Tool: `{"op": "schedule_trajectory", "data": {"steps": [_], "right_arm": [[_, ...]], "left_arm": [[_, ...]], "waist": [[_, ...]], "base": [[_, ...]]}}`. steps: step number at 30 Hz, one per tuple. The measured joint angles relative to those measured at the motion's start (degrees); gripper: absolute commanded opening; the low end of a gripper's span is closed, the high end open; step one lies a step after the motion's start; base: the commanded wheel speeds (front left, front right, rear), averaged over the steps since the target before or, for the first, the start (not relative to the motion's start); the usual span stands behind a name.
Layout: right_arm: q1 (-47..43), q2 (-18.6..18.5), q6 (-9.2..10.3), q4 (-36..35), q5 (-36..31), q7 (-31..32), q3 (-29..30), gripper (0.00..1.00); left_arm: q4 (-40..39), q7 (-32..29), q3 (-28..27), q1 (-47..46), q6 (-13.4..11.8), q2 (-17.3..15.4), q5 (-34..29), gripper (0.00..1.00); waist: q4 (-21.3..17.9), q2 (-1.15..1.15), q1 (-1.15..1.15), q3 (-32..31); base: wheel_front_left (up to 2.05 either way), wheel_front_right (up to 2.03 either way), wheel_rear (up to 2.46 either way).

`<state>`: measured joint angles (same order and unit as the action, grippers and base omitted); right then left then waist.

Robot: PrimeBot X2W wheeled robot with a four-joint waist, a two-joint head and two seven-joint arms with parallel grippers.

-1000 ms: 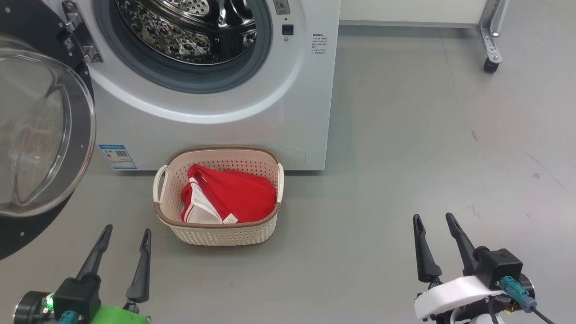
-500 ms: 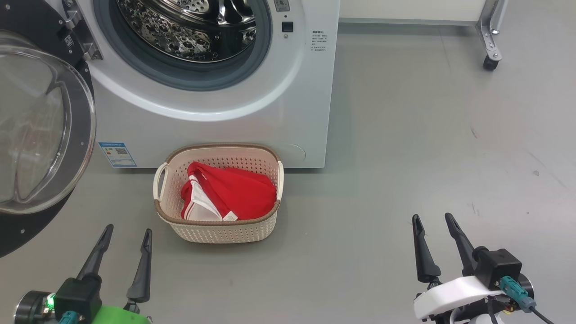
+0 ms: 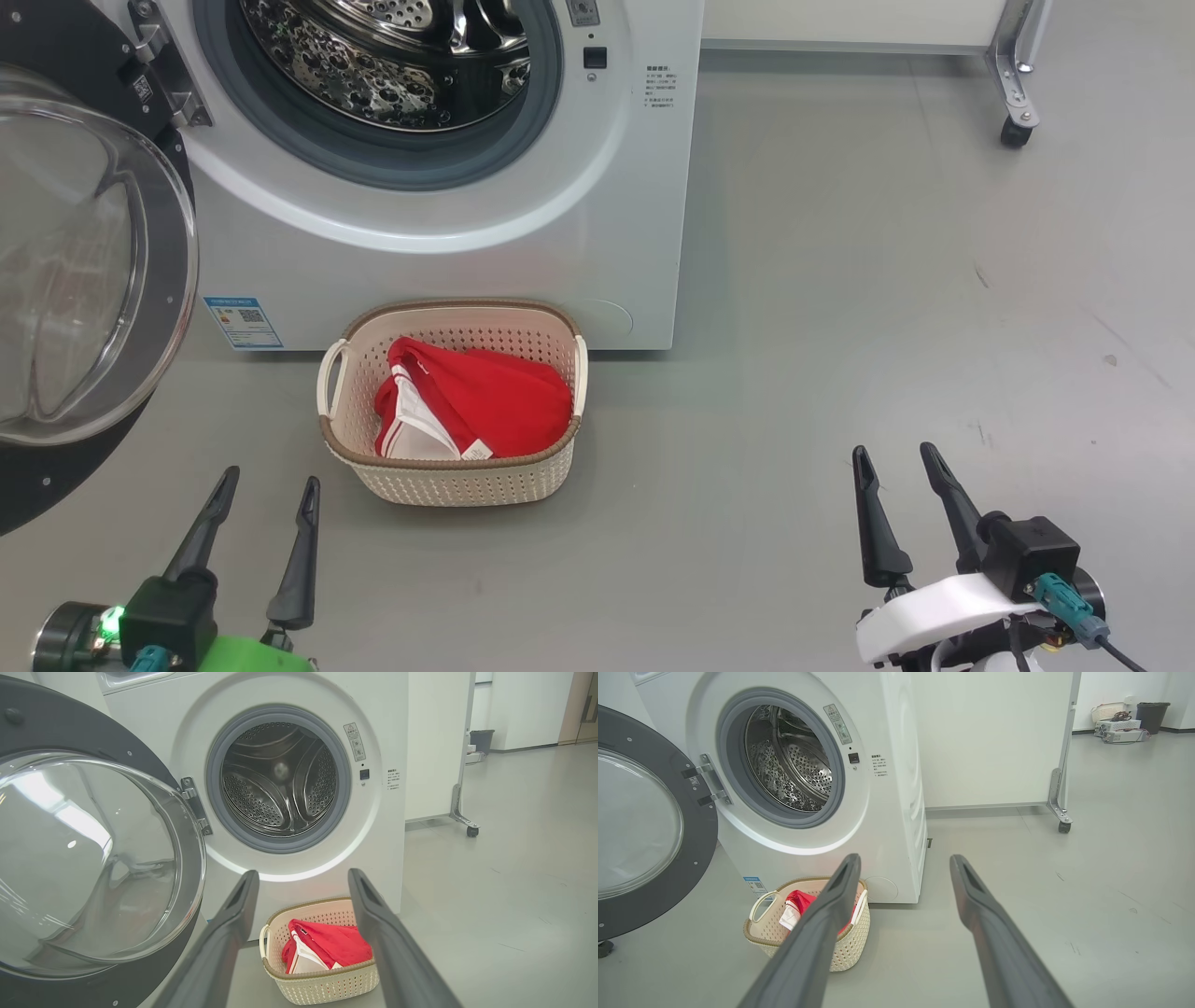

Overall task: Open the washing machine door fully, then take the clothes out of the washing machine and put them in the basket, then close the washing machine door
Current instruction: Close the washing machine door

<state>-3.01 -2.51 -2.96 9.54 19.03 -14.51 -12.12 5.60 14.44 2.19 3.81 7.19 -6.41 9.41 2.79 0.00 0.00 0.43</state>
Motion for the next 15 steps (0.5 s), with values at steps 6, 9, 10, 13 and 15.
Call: {"op": "schedule_trajectory", "data": {"steps": [6,9,10,13,15], "right_arm": [[0.0,0.0,0.01,-0.1,0.0,0.0,0.1,1.0],[0.0,0.0,0.01,-0.3,0.0,0.0,-0.1,1.0],[0.0,0.0,0.01,-0.3,0.0,0.0,-0.1,1.0],[0.0,0.0,0.05,-0.6,0.0,0.0,-0.3,1.0],[0.0,0.0,0.07,-0.6,0.0,0.0,-0.3,1.0]], "left_arm": [[0.0,0.0,0.7,0.0,0.0,0.1,0.0,1.0],[0.0,0.0,0.9,0.0,0.0,0.1,0.0,1.0],[0.0,0.0,1.0,0.0,0.0,0.1,0.0,1.0],[0.1,0.0,1.2,0.0,0.0,0.1,0.0,1.0],[0.2,0.0,1.2,0.0,0.0,0.1,0.0,1.0]], "waist": [[0.3,0.0,0.0,0.1],[1.0,0.0,0.0,0.3],[1.3,0.0,0.0,0.4],[2.2,0.0,0.0,0.6],[3.0,0.0,0.0,0.8]], "base": [[0.0,0.0,0.0],[0.0,0.0,0.0],[0.0,0.0,0.0],[0.0,0.0,0.0],[0.0,0.0,0.0]]}}
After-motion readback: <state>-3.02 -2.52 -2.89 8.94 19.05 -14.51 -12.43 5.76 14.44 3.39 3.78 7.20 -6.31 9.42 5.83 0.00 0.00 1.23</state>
